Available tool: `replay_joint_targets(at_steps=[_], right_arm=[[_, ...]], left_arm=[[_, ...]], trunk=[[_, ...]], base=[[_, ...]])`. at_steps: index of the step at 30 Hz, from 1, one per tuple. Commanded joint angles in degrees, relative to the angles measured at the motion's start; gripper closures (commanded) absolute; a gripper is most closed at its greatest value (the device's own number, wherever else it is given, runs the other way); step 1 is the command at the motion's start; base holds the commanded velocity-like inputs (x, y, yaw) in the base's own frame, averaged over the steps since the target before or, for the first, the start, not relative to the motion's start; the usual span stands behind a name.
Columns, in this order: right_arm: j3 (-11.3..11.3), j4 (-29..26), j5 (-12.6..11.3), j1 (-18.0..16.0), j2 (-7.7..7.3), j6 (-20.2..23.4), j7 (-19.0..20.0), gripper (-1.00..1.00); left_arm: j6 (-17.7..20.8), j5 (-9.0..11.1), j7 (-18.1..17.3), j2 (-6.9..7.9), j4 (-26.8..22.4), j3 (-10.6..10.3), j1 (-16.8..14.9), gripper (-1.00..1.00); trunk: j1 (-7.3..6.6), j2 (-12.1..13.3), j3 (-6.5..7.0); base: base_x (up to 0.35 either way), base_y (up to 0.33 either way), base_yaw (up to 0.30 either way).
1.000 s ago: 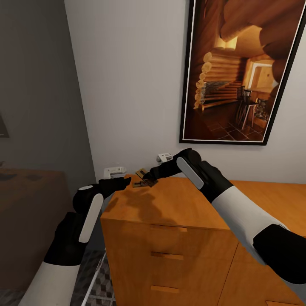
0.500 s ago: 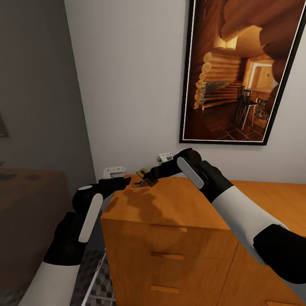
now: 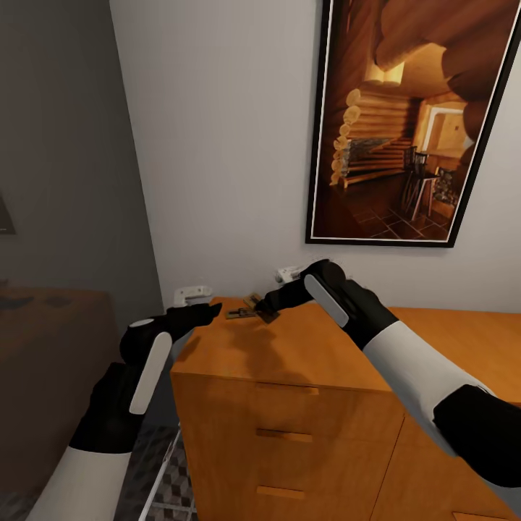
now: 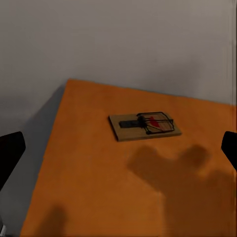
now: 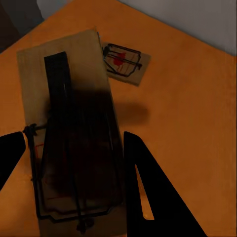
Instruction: Take the four mousetraps from the cabinet in the bathroom and place them on the bathroom floor. Make sure all four end up on the same floor surface, and ensure that at least two of them are either under or directly next to the same bathroom sink.
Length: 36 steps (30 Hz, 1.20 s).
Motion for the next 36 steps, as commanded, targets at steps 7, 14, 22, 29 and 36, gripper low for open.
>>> replay_joint_targets(at_steps=[7, 14, 22, 29, 36], right_arm=[[2.24, 1.74, 2.77, 0.48, -0.03, 0.11, -0.54, 1.0], [2.25, 0.21, 3.85, 0.59, -2.3, 0.11, -0.65, 1.0], [0.12, -2.34, 4.26, 0.6, -4.89, 0.11, -0.8, 1.0], [-2.14, -4.58, 4.53, 0.6, -7.16, 0.11, -1.12, 1.0], [-17.95, -15.86, 4.39, 0.6, -21.85, 0.11, -1.21, 1.0]], left_arm=[[-0.3, 1.43, 2.81, -2.27, -0.33, 1.24, 0.47, -1.0], [-0.33, 2.02, 4.22, -4.37, -0.31, 1.29, 0.5, -1.0], [-0.25, 2.8, 4.23, -4.38, -0.21, 1.29, 0.51, -1.0], [-0.18, 2.9, 4.23, -4.38, -0.08, 1.29, 0.51, -1.0], [-0.03, 2.91, 4.23, -4.38, -0.05, 1.21, 0.51, -1.0]], trunk=[[0.0, -0.04, -0.07], [0.0, -0.04, -0.07], [0.0, -0.04, -0.07], [0.0, -0.04, -0.07], [0.0, -0.04, -0.07]], base=[[0.0, 0.0, 0.0], [0.0, 0.0, 0.0], [0.0, 0.0, 0.0], [0.0, 0.0, 0.0], [0.0, 0.0, 0.0]])
